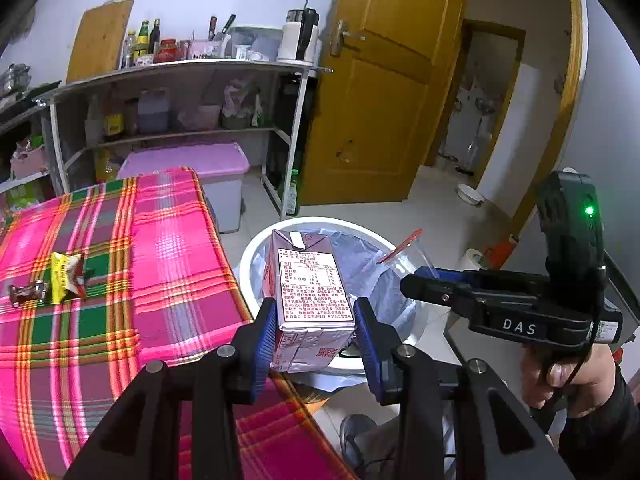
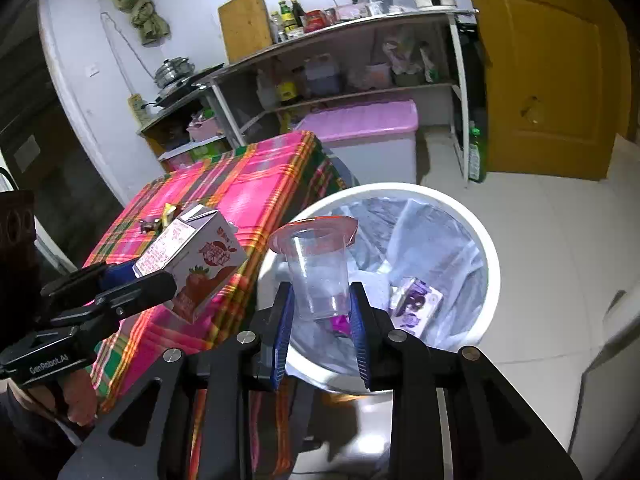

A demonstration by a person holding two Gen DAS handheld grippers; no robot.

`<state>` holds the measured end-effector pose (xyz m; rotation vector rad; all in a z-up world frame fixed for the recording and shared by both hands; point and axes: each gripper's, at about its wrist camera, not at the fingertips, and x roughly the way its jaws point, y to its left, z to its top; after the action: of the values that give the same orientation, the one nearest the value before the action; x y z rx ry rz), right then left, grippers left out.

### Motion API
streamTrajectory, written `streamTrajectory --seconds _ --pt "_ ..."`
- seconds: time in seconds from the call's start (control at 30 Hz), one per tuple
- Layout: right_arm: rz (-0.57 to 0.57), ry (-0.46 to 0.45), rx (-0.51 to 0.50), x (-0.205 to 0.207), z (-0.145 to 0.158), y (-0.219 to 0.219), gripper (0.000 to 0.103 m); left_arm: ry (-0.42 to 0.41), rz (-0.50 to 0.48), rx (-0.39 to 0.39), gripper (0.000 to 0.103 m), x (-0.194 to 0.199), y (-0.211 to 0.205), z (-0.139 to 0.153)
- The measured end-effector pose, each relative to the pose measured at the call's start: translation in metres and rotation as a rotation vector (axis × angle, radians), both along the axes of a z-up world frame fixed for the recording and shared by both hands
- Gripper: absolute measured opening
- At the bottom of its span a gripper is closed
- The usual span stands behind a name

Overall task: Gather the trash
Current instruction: 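Carry juice carton and clear cup over the white bin and open both tools, then move both open tools back over the table toward the remaining wrappers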

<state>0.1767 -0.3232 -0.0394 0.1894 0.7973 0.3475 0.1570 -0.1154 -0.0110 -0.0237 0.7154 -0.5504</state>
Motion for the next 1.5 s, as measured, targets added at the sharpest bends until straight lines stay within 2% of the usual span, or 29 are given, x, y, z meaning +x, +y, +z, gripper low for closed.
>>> streamTrajectory --seconds 0.5,0.87,1.13,1.27,1.5 --pt "-0.061 0.108 -0.015 0.021 -0.036 -0.023 0.029 0.099 -0.049 0.027 0.039 0.041 -0.036 -0.030" --pt "-0.077 0.144 -0.028 0.029 -0.050 -0.031 0.029 0.183 -0.060 0.053 0.039 0.066 -0.053 -0.052" --pt "-0.080 0.105 -0.022 0.019 -0.035 -0.030 0.029 0.159 -0.046 0.027 0.039 0.058 -0.044 -0.042" --pt "-0.066 0.062 -0.028 0.011 -0.020 -0.024 0.034 0.134 -0.025 0.010 0.039 0.049 -0.035 -0.031" --pt "-0.027 -0.012 -0.037 -0.005 0.009 -0.006 0.035 0.083 0.014 -0.016 0.039 0.027 -0.016 -0.011"
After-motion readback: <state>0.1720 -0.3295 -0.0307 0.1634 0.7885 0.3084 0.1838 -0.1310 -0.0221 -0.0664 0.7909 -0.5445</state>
